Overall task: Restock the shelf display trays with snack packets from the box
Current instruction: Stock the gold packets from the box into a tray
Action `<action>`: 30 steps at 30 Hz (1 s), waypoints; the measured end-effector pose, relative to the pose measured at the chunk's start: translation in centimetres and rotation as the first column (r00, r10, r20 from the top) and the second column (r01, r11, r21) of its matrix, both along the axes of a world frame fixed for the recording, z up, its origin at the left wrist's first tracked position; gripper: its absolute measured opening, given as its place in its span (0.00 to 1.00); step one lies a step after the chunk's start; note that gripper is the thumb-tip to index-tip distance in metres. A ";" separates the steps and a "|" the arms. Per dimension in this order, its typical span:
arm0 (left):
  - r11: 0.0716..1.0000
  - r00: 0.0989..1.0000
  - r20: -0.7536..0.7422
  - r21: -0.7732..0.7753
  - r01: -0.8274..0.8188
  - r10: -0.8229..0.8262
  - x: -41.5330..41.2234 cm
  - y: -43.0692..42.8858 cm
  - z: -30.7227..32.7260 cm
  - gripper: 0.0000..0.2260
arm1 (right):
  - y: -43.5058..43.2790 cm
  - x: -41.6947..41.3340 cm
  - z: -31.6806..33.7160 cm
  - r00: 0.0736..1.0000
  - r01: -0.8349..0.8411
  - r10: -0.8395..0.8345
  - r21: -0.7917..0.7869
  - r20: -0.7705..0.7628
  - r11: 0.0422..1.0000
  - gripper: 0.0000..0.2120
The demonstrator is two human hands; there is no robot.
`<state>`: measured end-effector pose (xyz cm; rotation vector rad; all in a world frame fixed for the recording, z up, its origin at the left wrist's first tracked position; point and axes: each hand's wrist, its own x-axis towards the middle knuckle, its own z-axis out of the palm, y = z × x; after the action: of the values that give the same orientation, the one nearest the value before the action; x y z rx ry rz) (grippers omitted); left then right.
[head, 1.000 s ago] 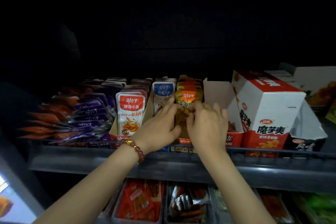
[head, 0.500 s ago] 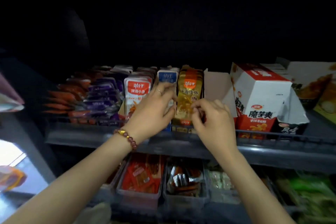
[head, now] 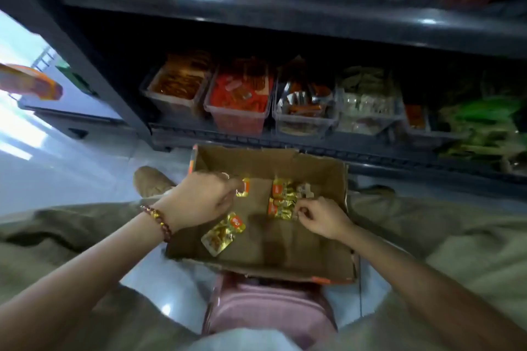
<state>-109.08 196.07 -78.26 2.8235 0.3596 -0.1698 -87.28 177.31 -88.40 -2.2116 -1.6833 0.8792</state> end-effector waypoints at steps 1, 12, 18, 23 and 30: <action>1.000 0.998 -0.058 -0.019 -0.008 0.006 -0.9 -0.3 -1.4 0.14 | -0.5 -0.1 -1.4 1.000 -0.007 0.005 -0.103 -0.024 0.995 0.08; 0.959 0.958 -0.169 -0.123 -0.254 0.232 -4.1 1.2 -7.0 0.11 | 1.6 -3.1 -10.8 0.965 0.124 0.027 -0.549 0.259 0.826 0.31; 0.953 0.949 -0.163 -0.096 -0.289 0.271 -3.9 2.5 -8.0 0.13 | 7.5 -3.2 -13.4 0.920 0.372 -0.221 -0.544 0.324 0.752 0.41; 0.958 0.948 -0.236 -0.141 -0.250 0.213 -3.3 2.2 -9.1 0.13 | 9.2 -2.2 -15.0 0.891 0.398 -0.164 -0.556 0.423 0.730 0.43; 0.965 0.943 -0.270 -0.116 -0.234 0.196 -2.2 1.9 -9.4 0.14 | 8.5 -2.0 -15.1 0.888 0.298 -0.078 -0.438 0.454 0.848 0.20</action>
<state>-111.29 198.01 -87.68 2.5965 0.6812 -0.4956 -89.32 185.84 -103.46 -3.0546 -1.4593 0.9079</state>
